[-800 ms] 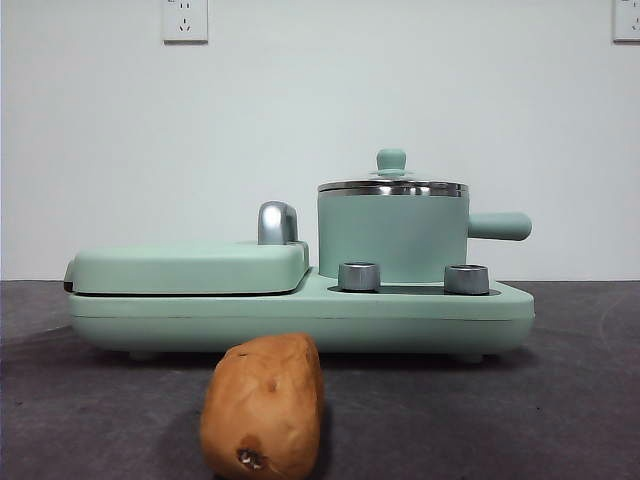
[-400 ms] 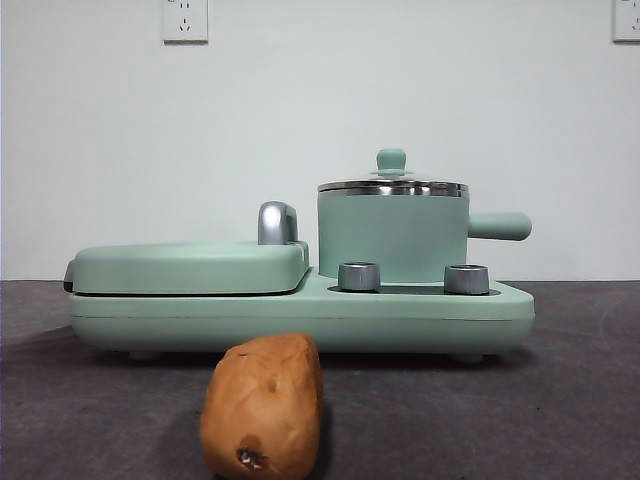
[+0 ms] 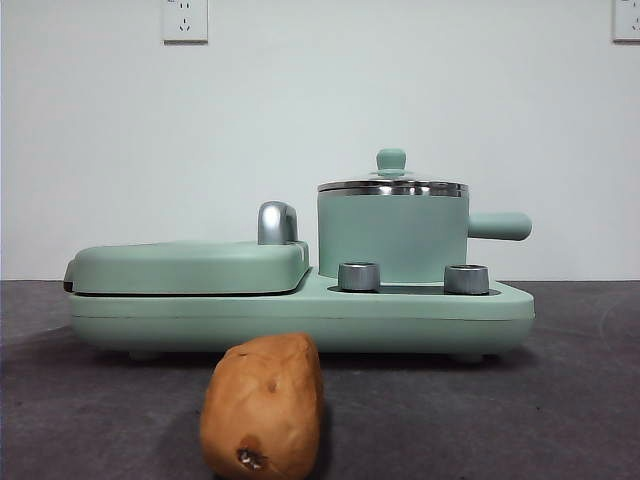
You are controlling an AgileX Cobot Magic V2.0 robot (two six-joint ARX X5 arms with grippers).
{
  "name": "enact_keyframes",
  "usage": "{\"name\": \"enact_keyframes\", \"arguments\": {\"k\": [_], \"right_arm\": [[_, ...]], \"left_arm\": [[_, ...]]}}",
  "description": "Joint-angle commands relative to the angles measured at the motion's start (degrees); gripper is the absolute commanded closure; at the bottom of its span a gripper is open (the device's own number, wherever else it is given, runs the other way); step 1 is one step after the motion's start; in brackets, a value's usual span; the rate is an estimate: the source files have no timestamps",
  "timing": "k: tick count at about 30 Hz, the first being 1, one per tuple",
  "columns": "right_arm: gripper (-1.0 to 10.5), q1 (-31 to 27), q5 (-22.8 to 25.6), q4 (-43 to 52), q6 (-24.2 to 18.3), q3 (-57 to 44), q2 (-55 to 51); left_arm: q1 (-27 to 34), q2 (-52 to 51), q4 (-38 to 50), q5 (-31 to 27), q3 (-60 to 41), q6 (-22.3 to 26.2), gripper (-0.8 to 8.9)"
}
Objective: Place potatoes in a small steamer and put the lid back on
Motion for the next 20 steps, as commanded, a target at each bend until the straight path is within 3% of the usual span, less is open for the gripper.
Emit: {"name": "enact_keyframes", "arguments": {"k": [1, 5, 14, 20], "right_arm": [[4.8, 0.1, 0.0, 0.5, -0.4, 0.9, 0.2], [4.5, 0.2, 0.0, 0.5, -0.1, 0.9, 0.3], [4.5, 1.5, 0.0, 0.5, 1.2, 0.9, 1.5], [4.5, 2.6, 0.1, 0.2, 1.3, 0.9, 2.1]], "left_arm": [[-1.2, 1.6, 0.6, 0.5, 1.5, 0.8, 4.51], [-3.1, 4.1, 0.5, 0.5, 2.6, 0.8, 3.44], [-7.6, 17.2, -2.2, -1.8, 15.8, 2.8, 3.45], [-11.0, 29.9, -10.6, -8.2, 31.7, 8.8, 3.45]]}}
